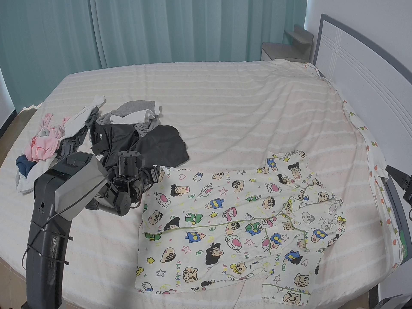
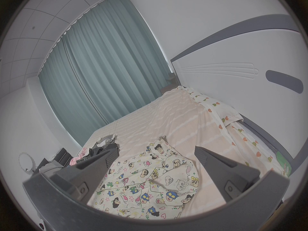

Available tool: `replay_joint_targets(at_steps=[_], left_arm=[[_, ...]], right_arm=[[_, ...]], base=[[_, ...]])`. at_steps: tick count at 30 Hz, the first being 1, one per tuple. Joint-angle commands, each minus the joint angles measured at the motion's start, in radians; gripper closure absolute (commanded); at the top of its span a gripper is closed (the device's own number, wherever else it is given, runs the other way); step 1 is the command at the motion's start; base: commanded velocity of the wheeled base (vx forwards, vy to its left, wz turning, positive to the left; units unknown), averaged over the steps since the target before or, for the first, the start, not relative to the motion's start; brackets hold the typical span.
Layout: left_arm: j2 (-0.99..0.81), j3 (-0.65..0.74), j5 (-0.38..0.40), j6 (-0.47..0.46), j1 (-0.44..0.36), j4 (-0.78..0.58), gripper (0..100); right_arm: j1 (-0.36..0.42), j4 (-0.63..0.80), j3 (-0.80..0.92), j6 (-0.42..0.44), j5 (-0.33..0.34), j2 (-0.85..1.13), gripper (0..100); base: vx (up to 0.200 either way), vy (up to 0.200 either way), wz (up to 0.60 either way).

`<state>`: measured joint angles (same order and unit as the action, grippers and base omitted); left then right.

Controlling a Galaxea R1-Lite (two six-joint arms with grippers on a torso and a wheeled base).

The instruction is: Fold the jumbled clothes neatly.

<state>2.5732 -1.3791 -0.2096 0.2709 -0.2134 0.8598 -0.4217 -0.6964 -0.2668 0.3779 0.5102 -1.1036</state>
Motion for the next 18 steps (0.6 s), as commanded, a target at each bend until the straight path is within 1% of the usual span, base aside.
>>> replay_joint_targets(at_steps=[1,2,4,5,12,18], left_arm=[[-0.013,0.025,0.013,-0.009,-0.003,-0.001,0],[-0.013,0.025,0.013,-0.009,-0.003,-0.001,0],[-0.013,0.086,0.053,-0.010,-0.014,-0.005,0],[-0.011,0.089,0.056,-0.010,-0.015,-0.005,0],[0.008,0.078,0.061,-0.021,-0.015,-0.005,0],[0.053,0.026,0.065,-0.016,-0.015,-0.007,0]], right_arm=[[0.000,0.000,0.000,-0.001,0.001,-0.001,0],[0.000,0.000,0.000,-0.001,0.001,-0.001,0],[0.000,0.000,0.000,-0.001,0.001,-0.001,0],[0.000,0.000,0.000,-0.001,0.001,0.001,0],[0.000,0.000,0.000,-0.001,0.001,0.004,0],[0.000,0.000,-0.002,0.001,0.001,0.005,0]], base=[[0.000,0.000,0.00],[0.000,0.000,0.00],[0.000,0.000,0.00],[0.000,0.000,0.00],[0.000,0.000,0.00],[0.000,0.000,0.00]])
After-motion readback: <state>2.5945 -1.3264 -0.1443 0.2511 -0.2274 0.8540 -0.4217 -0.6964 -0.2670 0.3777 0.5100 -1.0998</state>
